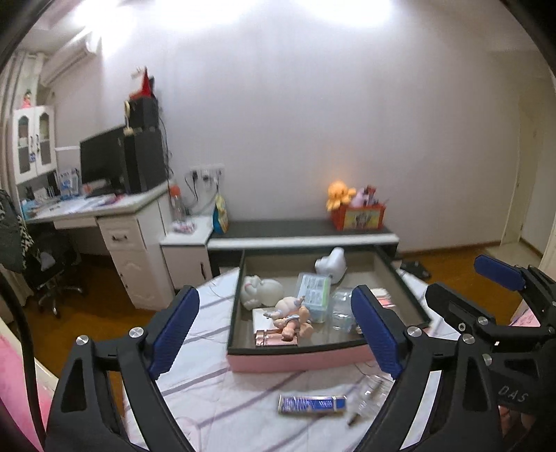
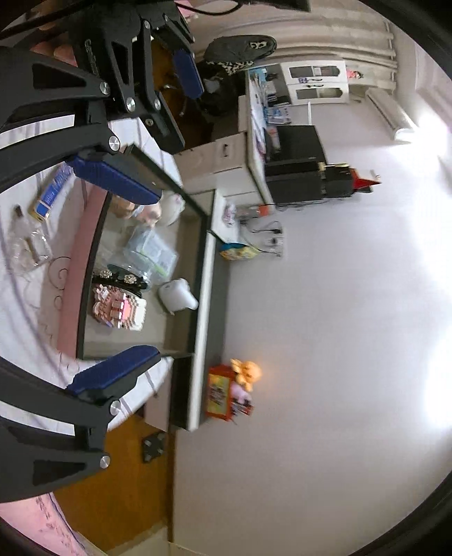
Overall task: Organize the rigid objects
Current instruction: 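Withdraw both tools and move toward the blue box and glass bottle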
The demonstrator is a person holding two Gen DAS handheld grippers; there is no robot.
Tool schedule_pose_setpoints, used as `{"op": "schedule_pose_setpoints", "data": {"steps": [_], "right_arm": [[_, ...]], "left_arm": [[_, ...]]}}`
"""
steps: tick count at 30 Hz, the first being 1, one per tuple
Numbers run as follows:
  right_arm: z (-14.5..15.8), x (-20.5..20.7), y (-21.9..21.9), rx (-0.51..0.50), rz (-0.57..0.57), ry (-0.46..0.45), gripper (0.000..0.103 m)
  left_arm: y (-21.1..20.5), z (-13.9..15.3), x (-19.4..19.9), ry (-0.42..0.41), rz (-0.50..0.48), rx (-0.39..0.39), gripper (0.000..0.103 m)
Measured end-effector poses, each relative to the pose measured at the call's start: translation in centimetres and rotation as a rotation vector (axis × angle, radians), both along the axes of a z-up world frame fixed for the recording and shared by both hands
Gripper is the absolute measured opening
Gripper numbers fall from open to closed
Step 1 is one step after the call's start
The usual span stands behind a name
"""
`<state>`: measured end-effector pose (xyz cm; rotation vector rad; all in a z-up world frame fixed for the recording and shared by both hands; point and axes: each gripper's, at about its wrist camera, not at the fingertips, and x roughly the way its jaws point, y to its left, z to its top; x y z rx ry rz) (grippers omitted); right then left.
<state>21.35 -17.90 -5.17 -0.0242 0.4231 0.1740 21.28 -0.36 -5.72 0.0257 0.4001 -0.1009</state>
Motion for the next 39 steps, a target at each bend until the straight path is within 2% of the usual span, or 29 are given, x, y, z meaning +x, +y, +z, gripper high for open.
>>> {"op": "schedule_pose_setpoints", "data": {"steps": [4,6,12,17,25,39], "right_arm": [[2.4,-4.2,0.3,-0.007,0.001,-0.065,0.092],[3.3,-6.5,0.3,-0.016,-0.016,-0.104,0.103],[5.1,-12.4,0.6,-0.007,-0.015,-0.173,0.103],[5.9,-15.5,0.6,-0.021,-0.03,-0.208,0.103],[6.7,-18.5,0.4,-0.008,-0.032,-0.248,0.103],[6.9,-19.1,0.2,0.004,-0.029,-0.263,0.103]], "left_arm": [[0.6,2.1,-5.3,-0.075,0.018,0.008,0.095],[0.8,3.0,-7.9,-0.122,0.022,0.012,0.097],[1.3,4.4,-13.1,-0.184,0.037,0.018,0.1],[1.2,5.2,-16.2,-0.22,0.039,0.023,0.101],[0.8,6.4,-18.6,-0.268,0.049,0.035,0.102],[0.7,6.2,-19.0,-0.285,0.063,0.043,0.103]]}}
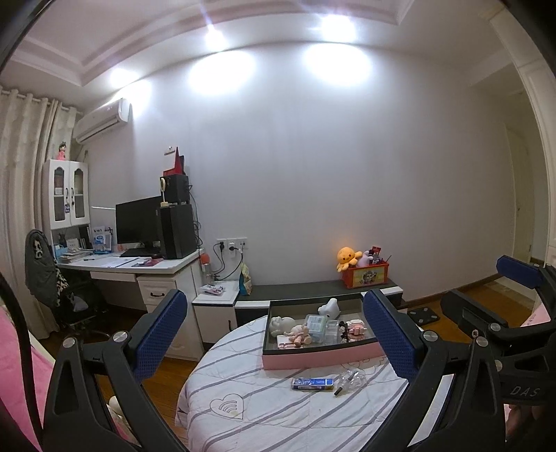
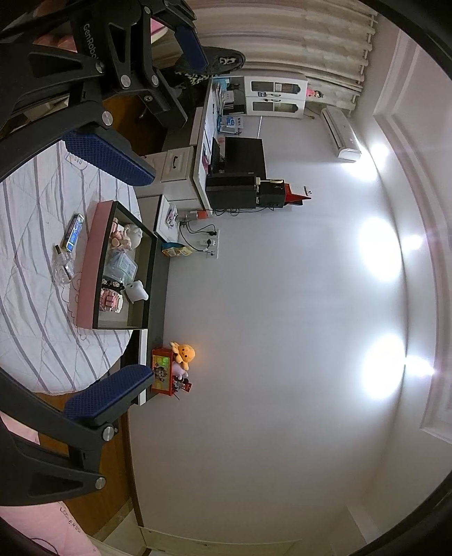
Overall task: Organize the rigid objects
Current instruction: 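Withdraw both tools and move toward the blue box and glass bottle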
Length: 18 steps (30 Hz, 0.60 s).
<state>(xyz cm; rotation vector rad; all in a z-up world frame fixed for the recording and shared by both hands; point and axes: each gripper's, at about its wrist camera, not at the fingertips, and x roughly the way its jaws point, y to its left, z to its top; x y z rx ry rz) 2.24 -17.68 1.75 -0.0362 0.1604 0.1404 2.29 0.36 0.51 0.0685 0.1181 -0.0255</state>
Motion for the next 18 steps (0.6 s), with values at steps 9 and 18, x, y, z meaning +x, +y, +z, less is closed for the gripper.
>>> {"op": "schedule_pose_setpoints", "data": {"steps": [9,18], "right_arm": [[-0.2,0.1,-0.1,0.001,-0.003,0.004,0.103],[-2.7,2.5,-0.1,0.0,-0.013,0.079,0.103]], "left_arm": [[0.0,-0.3,0.0,0.004,-0.001,-0.001,0.103],[-0.4,-3.2,3.5,0.117,-0.017,-0.001,0.103]]}}
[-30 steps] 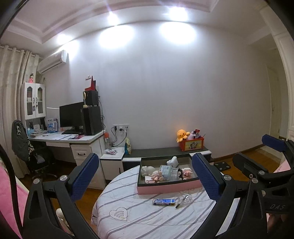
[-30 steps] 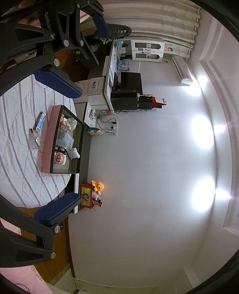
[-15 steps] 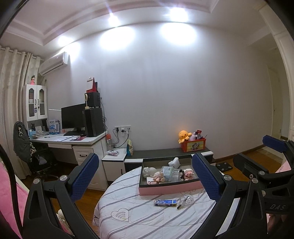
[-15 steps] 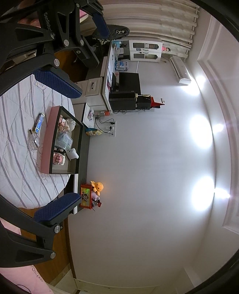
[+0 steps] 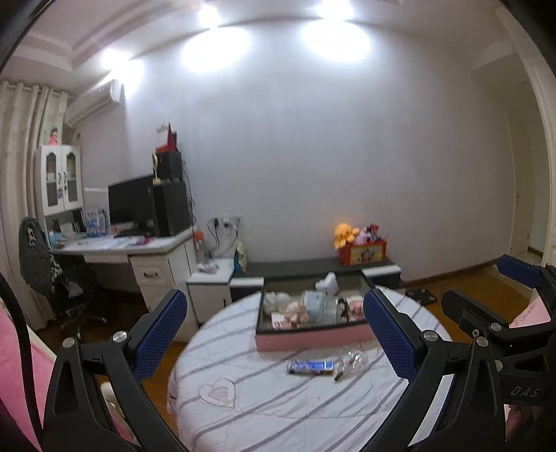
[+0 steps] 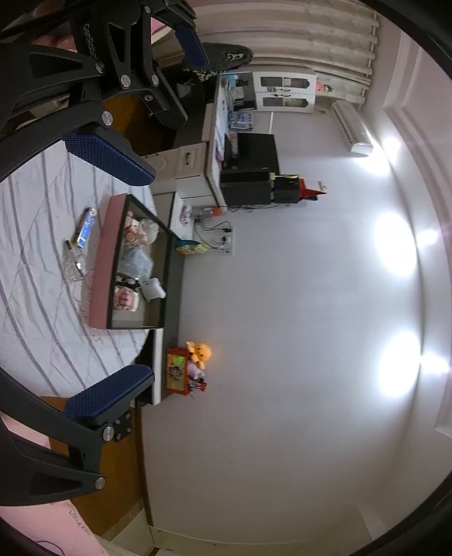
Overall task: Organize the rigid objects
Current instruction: 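Withdraw both tools and move toward the blue box and glass bottle, then grasp the blue box with the left tool while the right tool grasps the glass bottle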
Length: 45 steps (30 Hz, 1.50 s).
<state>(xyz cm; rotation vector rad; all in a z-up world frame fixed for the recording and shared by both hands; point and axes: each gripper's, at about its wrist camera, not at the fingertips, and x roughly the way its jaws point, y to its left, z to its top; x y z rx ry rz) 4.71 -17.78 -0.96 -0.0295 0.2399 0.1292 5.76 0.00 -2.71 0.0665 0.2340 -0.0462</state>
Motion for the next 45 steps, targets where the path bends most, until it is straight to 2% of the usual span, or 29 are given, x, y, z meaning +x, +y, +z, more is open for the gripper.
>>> {"op": "schedule_pose_setpoints", "data": {"steps": [11,18,21,24,32,36,37,41,45], "right_arm": [[-7.5,6.9,-1.6,0.022,-0.007,0.225,0.103],[-13.4,12.2,-1.0,0.029,0.028,0.405,0.103],[-15.1,14.1,-0.4,0.032,0.055,0.469,0.103],[-16.4,15.9,0.3,0.038,0.087,0.525,0.103],[-18.7,20.4,1.7,0.023,0.149,0.675,0.103],[-19.4,21.7,2.6,-0.063,0.118,0.708,0.103],[-19.4,21.7,2.7,-0.081,0.113,0.707,0.101],[-19.0,21.2,2.3,-0.1,0.108,0.681,0.076],[-18.7,20.5,0.0,-0.056,0.096,0.676,0.076]], "left_arm": [[-1.4,-8.4,8.7,0.29,-0.035,0.008,0.103],[-0.4,-14.3,13.6,0.49,-0.017,-0.01,0.103],[0.1,-15.8,14.9,0.521,0.01,0.012,0.103],[1.1,-16.8,16.0,0.547,0.026,0.0,0.103],[2.7,-18.0,18.0,0.584,0.047,-0.01,0.103],[2.4,-18.3,18.6,0.599,0.017,-0.023,0.103],[2.1,-18.4,18.7,0.602,0.007,-0.015,0.103],[0.6,-18.4,18.8,0.606,-0.042,-0.002,0.103],[-1.2,-18.2,19.2,0.618,-0.096,0.0,0.103]]}}
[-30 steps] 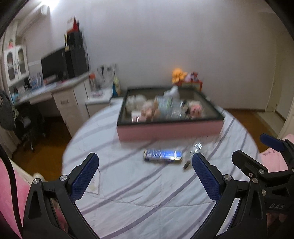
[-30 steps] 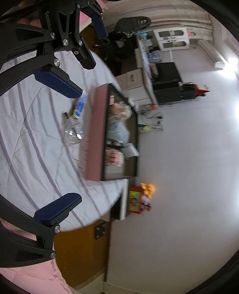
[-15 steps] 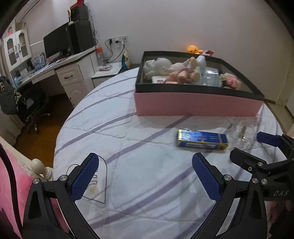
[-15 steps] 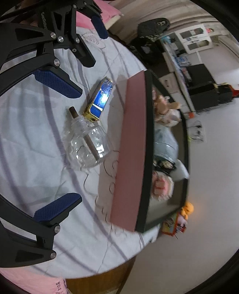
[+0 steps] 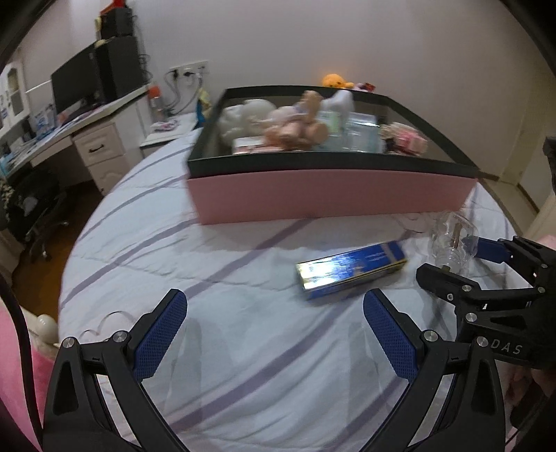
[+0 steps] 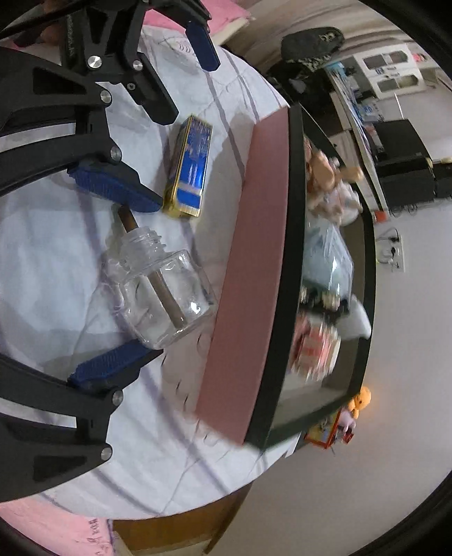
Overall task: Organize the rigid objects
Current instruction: 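Grasp the blue box with the left tool while the right tool grasps the glass bottle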
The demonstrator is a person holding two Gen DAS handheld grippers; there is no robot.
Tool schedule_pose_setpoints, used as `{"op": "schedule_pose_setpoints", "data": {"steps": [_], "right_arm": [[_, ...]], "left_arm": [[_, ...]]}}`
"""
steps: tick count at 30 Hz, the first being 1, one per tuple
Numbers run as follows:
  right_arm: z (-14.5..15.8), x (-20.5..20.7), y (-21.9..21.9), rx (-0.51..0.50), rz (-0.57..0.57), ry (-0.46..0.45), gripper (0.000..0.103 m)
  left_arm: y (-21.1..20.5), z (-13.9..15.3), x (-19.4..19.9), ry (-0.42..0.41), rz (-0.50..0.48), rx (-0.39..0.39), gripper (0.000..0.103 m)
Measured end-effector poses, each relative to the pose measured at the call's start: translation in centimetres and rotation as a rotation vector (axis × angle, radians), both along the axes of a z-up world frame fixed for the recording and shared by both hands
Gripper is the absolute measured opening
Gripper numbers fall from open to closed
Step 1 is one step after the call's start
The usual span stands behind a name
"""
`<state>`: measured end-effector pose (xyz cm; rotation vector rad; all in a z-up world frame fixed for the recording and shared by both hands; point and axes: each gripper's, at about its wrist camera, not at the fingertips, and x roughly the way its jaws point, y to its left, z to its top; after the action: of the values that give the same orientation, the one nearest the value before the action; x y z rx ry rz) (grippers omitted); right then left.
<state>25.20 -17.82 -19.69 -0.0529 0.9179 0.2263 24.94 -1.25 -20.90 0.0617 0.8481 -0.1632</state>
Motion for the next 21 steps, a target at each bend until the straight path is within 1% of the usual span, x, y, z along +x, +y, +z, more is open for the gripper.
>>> {"op": "schedule_pose_setpoints", "data": {"steps": [4,7,10,11,13,14,15,16,17,18,21], "right_arm": [[0.1,-0.7,-2.3,0.01,-0.047,-0.008,0.076],[0.1,-1.1,-3.7,0.021,-0.077,-0.011,0.076],[-0.1,-1.4,-4.6,0.01,-0.108,-0.02,0.076],[-0.1,-1.3,-4.8,0.019,-0.11,-0.019,0.076],[0.0,-1.3,-5.0,0.04,-0.107,-0.023,0.076],[-0.1,-1.1,-4.9,0.039,-0.107,-0.023,0.076],[-0.1,-1.1,-4.9,0.038,-0.106,-0.025,0.076],[-0.1,-1.0,-4.8,0.037,-0.106,-0.027,0.076],[-0.1,-0.9,-4.8,0.041,-0.106,-0.028,0.076],[-0.1,-0.9,-4.9,0.049,-0.106,-0.028,0.076],[-0.1,-1.0,-5.0,0.046,-0.106,-0.03,0.076]], "left_arm": [[-2.0,0.1,0.8,0.024,-0.052,-0.012,0.103],[-3.4,-0.2,1.8,0.046,-0.059,-0.014,0.103],[-3.7,-1.0,3.0,0.1,-0.031,-0.025,0.103],[-3.7,-1.3,3.4,0.11,-0.028,-0.022,0.103],[-4.3,-1.5,3.6,0.092,-0.028,0.022,0.103],[-4.5,-1.4,3.5,0.086,-0.028,0.032,0.1],[-4.6,-1.2,3.3,0.073,-0.038,0.028,0.091],[-4.7,-1.2,3.1,0.067,-0.05,0.022,0.085],[-4.7,-1.0,2.9,0.059,-0.056,0.021,0.074],[-4.7,-0.9,2.6,0.053,-0.057,0.026,0.067],[-4.7,-0.9,2.3,0.048,-0.064,0.034,0.066]]}}
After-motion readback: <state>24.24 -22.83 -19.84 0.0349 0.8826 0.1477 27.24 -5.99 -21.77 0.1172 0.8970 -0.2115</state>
